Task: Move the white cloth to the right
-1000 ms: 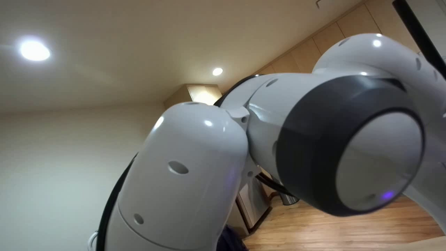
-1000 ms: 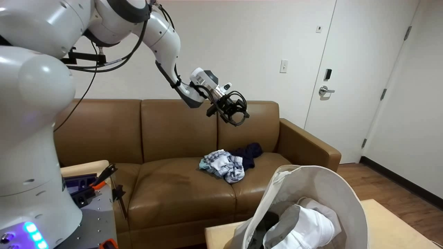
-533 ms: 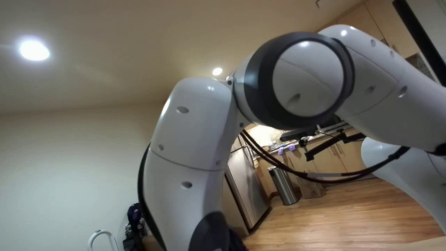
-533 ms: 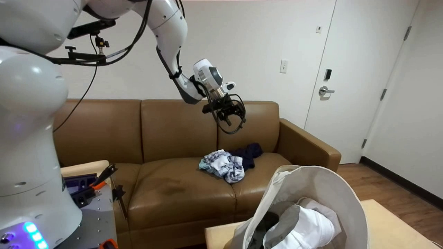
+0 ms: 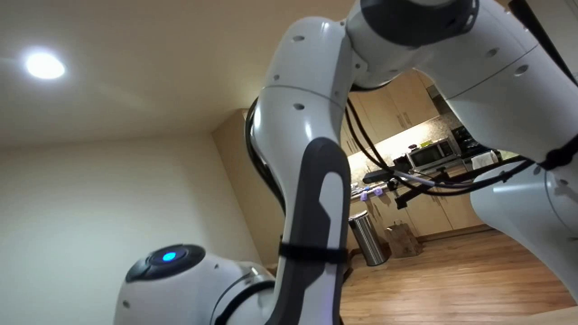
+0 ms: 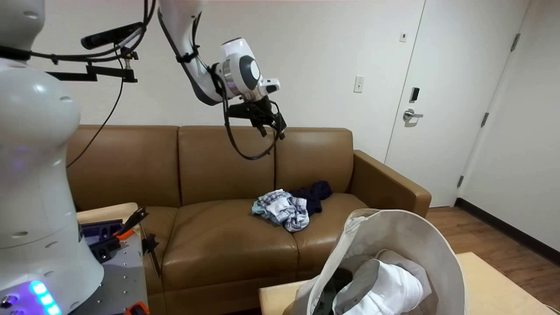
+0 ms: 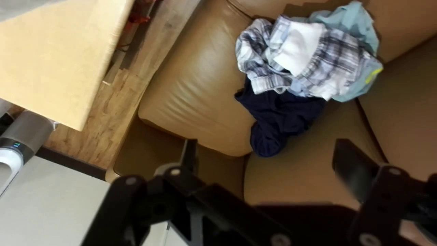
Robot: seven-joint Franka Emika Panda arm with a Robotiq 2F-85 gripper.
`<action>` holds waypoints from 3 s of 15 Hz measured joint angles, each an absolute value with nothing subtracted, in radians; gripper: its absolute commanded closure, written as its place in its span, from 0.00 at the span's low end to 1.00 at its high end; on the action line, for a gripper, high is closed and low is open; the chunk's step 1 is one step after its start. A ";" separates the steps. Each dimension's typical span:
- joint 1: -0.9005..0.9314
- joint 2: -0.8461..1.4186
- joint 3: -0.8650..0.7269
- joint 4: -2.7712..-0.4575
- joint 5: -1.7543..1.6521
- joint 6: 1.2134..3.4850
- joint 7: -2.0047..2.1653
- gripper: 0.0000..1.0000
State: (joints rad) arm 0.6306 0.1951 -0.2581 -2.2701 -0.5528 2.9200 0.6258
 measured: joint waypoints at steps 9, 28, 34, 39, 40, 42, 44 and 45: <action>0.647 -0.128 -0.242 -2.505 -0.609 3.047 0.804 0.00; 0.887 -0.482 -0.556 -2.443 0.117 2.045 0.499 0.00; 0.620 -0.439 -0.336 -2.413 0.227 1.944 0.422 0.00; 0.257 -0.393 -0.024 -2.387 0.091 1.977 0.453 0.00; 0.204 -0.392 0.014 -2.377 0.048 1.977 0.470 0.00; 0.121 -0.392 0.072 -2.360 -0.033 1.977 0.521 0.00; 0.059 -0.392 0.113 -2.353 -0.107 1.976 0.591 0.00; 0.033 -0.392 0.129 -2.350 -0.144 1.971 0.630 0.00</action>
State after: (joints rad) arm 0.0332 -0.3923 0.1293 -2.3502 -0.1442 1.9713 0.6300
